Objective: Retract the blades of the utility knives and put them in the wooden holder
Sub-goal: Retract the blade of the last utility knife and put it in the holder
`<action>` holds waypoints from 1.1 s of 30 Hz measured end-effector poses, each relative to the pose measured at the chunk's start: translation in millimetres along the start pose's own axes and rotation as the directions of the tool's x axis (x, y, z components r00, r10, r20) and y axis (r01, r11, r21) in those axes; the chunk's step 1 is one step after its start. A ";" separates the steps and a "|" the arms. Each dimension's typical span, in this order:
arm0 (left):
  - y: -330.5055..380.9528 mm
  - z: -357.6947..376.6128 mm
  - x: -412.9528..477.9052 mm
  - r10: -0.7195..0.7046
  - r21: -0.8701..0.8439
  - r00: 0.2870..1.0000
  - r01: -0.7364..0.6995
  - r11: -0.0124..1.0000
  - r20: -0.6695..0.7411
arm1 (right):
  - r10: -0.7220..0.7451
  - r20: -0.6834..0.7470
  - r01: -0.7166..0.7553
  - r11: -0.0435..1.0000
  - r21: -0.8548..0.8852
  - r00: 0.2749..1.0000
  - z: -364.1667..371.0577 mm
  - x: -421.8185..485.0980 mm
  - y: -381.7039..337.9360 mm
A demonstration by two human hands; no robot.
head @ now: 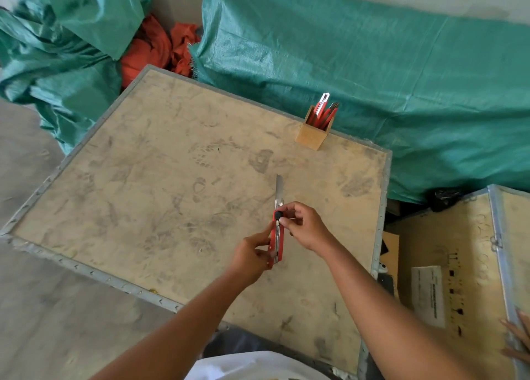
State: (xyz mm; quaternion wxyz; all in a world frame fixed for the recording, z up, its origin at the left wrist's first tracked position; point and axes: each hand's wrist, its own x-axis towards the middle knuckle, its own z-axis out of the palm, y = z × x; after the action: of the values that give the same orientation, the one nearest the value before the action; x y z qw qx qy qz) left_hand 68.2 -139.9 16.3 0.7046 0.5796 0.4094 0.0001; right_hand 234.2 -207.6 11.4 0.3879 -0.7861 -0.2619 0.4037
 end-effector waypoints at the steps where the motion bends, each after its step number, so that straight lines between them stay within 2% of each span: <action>1: 3.3 -5.3 -1.7 0.005 -0.006 1.000 -0.005 1.000 0.010 | -0.015 -0.014 0.015 1.000 0.023 1.000 -1.4 -2.6 -5.4; 6: 20.7 -29.4 -11.5 0.059 -0.059 0.998 -0.059 0.997 0.001 | -0.124 -0.062 0.128 0.989 0.068 0.990 -3.7 -15.7 -36.1; 12: 49.3 -66.6 -22.9 0.095 -0.087 0.995 -0.095 0.992 -0.002 | -0.221 -0.020 0.217 0.971 -0.103 0.975 7.2 -27.8 -66.3; 18: 77.7 -107.3 -30.4 0.149 -0.115 0.988 -0.145 0.983 0.030 | -0.278 0.028 0.279 0.949 -0.146 0.960 26.6 -39.7 -100.6; 26: 109.7 -151.9 -38.1 0.200 -0.141 0.961 -0.175 0.974 0.189 | -0.317 -0.032 0.310 0.942 -0.131 0.948 44.6 -47.8 -137.7; 33: 123.6 -159.4 -33.3 0.240 -0.126 0.934 -0.213 0.969 0.266 | -0.310 -0.193 0.299 0.951 -0.080 0.931 54.5 -53.5 -150.1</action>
State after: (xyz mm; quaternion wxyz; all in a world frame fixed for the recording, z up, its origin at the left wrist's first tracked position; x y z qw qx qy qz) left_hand 12.7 15.0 137.6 0.7774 0.5827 0.2361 0.0192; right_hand 145.0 -140.3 137.5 0.4509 -0.7825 -0.3495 0.2497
